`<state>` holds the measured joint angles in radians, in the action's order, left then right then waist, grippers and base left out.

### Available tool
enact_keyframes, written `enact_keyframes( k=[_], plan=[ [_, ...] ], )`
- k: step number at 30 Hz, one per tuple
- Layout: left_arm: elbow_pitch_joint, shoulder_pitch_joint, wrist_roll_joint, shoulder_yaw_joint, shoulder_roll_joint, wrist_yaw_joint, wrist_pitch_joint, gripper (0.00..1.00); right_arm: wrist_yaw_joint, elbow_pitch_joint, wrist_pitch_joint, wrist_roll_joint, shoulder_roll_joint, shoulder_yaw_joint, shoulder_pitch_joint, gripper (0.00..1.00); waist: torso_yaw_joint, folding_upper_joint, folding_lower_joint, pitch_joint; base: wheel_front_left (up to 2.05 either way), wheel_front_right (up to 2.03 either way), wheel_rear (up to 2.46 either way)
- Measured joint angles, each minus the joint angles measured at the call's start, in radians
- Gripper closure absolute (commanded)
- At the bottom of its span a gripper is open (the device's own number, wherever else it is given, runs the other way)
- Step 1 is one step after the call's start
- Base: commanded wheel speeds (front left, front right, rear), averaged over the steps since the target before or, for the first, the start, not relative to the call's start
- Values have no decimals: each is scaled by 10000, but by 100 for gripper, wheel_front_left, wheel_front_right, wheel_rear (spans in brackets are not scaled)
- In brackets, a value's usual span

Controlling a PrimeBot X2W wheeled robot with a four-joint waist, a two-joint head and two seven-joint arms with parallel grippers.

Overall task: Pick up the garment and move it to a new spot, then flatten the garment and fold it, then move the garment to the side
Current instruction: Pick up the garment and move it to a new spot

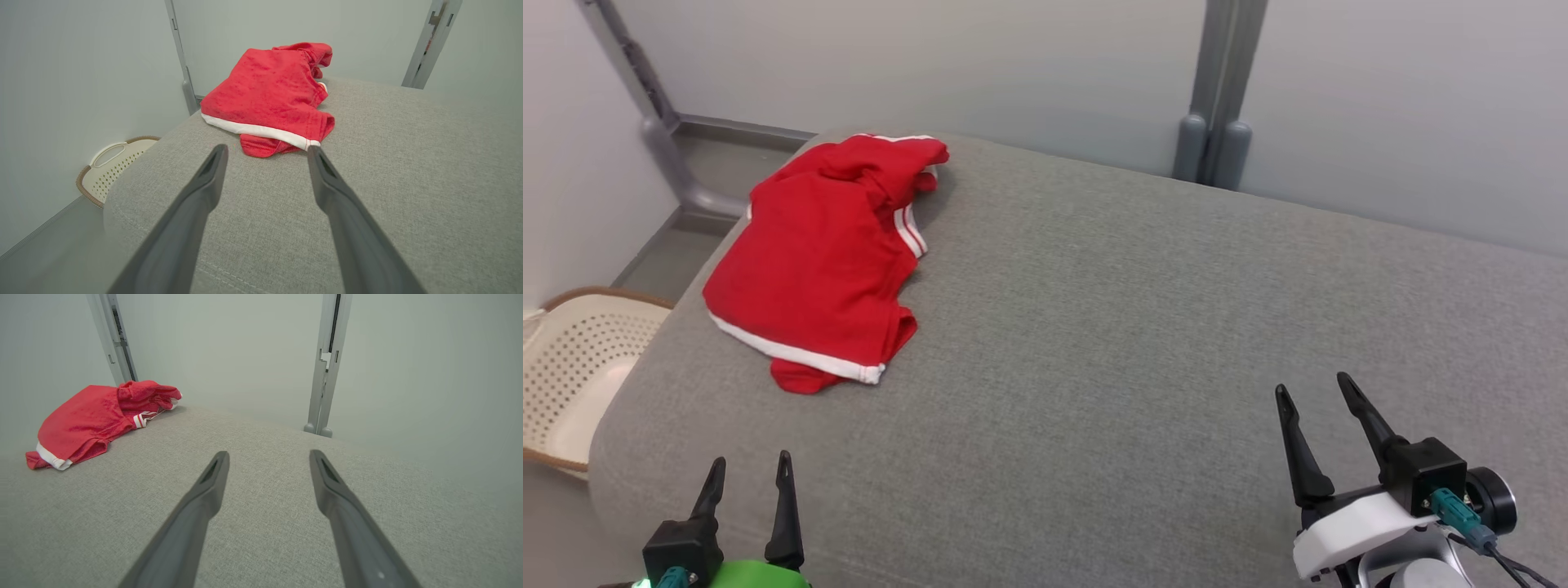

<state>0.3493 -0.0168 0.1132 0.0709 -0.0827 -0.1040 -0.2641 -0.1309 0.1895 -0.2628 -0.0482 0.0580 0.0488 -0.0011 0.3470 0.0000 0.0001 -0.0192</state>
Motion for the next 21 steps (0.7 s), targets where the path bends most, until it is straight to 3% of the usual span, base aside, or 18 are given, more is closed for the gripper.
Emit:
enact_keyframes(
  k=[5, 10, 15, 21],
  plan=[
    [130, 311, -17, -272, -6, -100, 0, 0, 0, 0, 0, 42, 38, 65, -87, 0, 404, 0, 0, 119, 0, 0, 0],
    [1133, 1899, 35, -876, -127, -192, 188, 0, 0, -69, 0, 163, 405, 71, -617, 0, 476, 0, 0, 570, 0, 0, 0],
    [2493, 4483, 667, -1417, -378, -234, 1381, 0, 0, -132, 0, 293, 807, 232, -1512, 0, 460, 0, 0, 1390, 0, 0, 0],
    [4004, 6772, 1605, -2042, -1087, -238, 2642, 0, 0, -63, 0, 343, 872, 468, -2245, 0, 148, 0, 0, 2632, 0, 0, 0]
  ],
)
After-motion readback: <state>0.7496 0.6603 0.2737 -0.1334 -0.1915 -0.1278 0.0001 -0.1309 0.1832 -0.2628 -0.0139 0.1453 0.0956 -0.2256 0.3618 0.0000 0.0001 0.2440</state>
